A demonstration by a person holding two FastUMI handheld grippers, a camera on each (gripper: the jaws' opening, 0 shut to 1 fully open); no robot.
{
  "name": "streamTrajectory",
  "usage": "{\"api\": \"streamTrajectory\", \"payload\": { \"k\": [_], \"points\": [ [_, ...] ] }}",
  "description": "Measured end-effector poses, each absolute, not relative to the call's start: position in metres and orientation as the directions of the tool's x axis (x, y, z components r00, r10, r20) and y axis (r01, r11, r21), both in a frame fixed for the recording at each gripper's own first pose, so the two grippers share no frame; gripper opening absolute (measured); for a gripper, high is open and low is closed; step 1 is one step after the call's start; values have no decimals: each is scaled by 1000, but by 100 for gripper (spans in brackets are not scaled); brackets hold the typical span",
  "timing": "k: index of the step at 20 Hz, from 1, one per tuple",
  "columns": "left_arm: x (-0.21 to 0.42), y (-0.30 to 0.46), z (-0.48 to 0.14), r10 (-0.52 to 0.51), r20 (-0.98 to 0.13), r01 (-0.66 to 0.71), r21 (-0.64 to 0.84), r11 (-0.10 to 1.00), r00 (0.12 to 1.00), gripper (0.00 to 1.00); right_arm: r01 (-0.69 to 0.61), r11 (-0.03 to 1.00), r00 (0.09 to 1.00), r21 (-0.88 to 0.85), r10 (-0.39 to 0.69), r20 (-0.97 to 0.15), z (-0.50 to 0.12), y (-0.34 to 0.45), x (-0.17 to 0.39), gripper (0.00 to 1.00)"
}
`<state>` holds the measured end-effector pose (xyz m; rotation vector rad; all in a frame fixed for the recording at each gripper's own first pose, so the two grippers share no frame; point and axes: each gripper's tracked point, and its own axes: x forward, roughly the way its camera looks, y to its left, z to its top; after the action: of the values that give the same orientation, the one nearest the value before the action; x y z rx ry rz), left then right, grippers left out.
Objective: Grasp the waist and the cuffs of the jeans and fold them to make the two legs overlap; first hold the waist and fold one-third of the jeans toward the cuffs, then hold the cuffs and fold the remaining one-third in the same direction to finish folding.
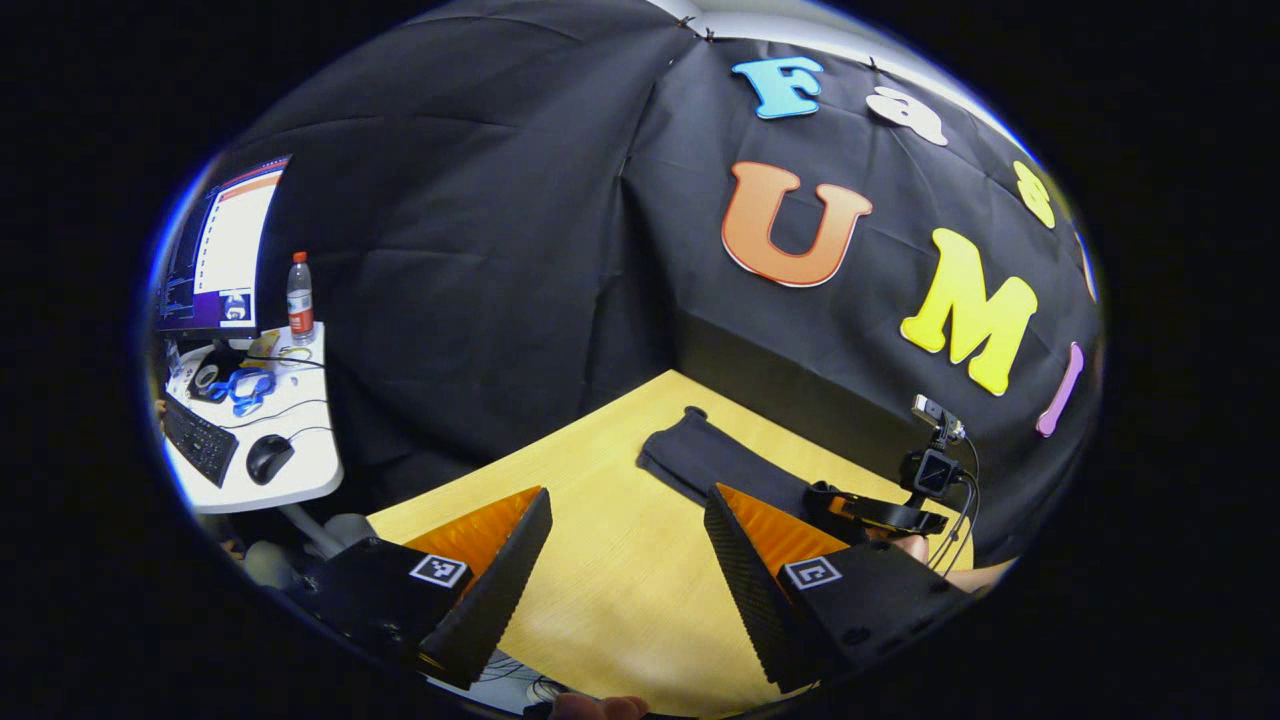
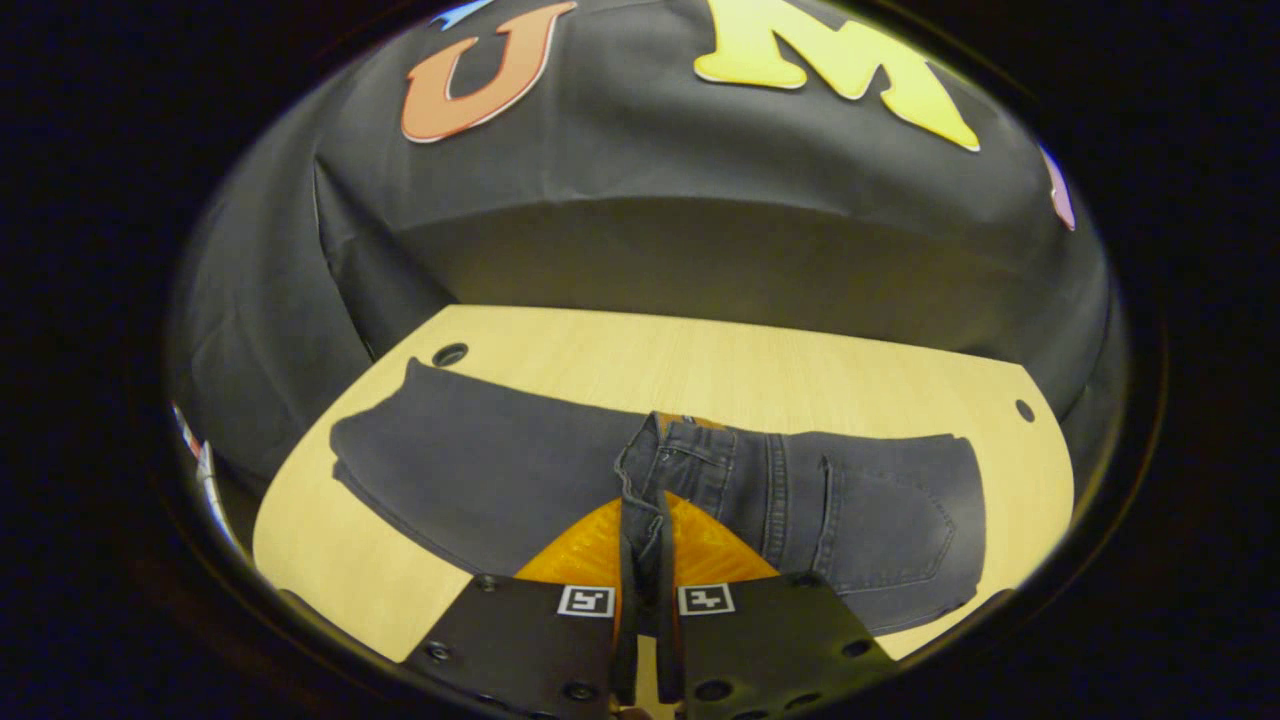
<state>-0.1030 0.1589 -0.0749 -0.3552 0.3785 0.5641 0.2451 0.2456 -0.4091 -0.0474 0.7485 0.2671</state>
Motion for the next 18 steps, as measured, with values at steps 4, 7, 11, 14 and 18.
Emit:
{"api": "streamTrajectory", "payload": {
  "k": [4, 7, 11, 14, 18],
  "points": [
    [-110, 171, -78, 462, -452, -602, -236, 763, 763, 99, -313, 949, 696, -22, 214, -685, -430, 252, 236, 9],
    [-103, 177, -83, 451, -467, -602, -247, 759, 761, 99, -401, 916, 680, 22, 314, -663, -416, 274, 227, 25],
    [-76, 174, -82, 400, -459, -557, -280, 782, 793, 99, -434, 900, 706, 50, 374, -602, -366, 268, 218, 50],
    [-50, 176, -79, 380, -443, -521, -256, 814, 812, 99, -440, 896, 729, 54, 392, -560, -318, 240, 205, 74],
    [-2, 170, -97, 282, -479, -476, -353, 805, 831, 98, -464, 886, 755, 20, 407, -513, -259, 190, 177, 78]
  ]
}}
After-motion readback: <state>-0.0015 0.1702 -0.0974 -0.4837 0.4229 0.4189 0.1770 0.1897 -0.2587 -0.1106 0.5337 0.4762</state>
